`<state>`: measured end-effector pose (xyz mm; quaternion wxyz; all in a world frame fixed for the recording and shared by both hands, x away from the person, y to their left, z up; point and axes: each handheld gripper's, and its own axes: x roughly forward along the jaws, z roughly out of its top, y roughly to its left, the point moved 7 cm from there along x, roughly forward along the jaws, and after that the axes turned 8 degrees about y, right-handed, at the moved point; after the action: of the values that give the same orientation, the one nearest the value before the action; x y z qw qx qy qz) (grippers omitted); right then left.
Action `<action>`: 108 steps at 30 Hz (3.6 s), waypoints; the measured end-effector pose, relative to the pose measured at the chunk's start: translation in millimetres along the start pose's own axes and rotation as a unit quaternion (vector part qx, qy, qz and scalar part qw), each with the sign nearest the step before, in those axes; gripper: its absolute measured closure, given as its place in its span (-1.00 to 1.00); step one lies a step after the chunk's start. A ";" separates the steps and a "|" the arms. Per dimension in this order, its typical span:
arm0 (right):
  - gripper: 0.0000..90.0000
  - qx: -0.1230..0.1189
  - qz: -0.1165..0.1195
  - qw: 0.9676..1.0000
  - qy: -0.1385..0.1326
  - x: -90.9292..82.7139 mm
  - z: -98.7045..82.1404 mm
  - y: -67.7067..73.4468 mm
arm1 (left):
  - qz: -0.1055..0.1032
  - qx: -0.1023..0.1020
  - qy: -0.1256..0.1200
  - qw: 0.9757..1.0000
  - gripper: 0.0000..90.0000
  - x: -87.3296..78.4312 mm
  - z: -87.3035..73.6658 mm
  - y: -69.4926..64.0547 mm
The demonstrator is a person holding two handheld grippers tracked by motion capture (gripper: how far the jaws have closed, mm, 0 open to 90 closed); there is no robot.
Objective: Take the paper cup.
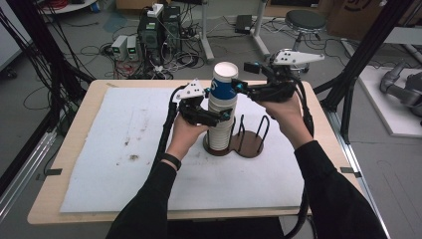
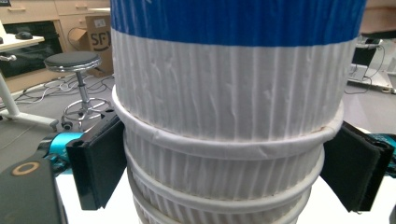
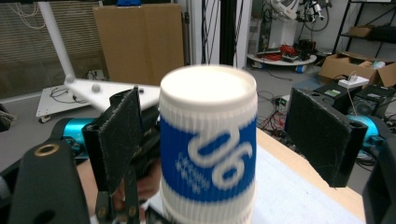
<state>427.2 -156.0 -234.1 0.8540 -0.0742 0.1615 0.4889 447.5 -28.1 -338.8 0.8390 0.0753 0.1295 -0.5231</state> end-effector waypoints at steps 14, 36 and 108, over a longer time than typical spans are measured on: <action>-0.33 0.014 0.014 0.999 0.037 29.5 11.0 0.8 | -0.001 0.000 0.001 1.000 -0.73 -0.7 -0.1 0.3; -0.32 -0.024 0.003 0.998 -0.062 -15.4 71.9 16.9 | 0.000 0.004 0.001 1.000 -0.73 -0.7 0.1 -0.5; -0.32 -0.004 0.072 0.997 0.001 -42.1 -117.4 76.0 | 0.009 -0.001 0.005 1.000 -0.82 -10.9 4.4 -0.8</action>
<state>318.2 -184.7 -327.1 0.8162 -0.0659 0.1653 0.5497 442.9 -20.2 -331.4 0.8433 0.0781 0.1333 -0.5147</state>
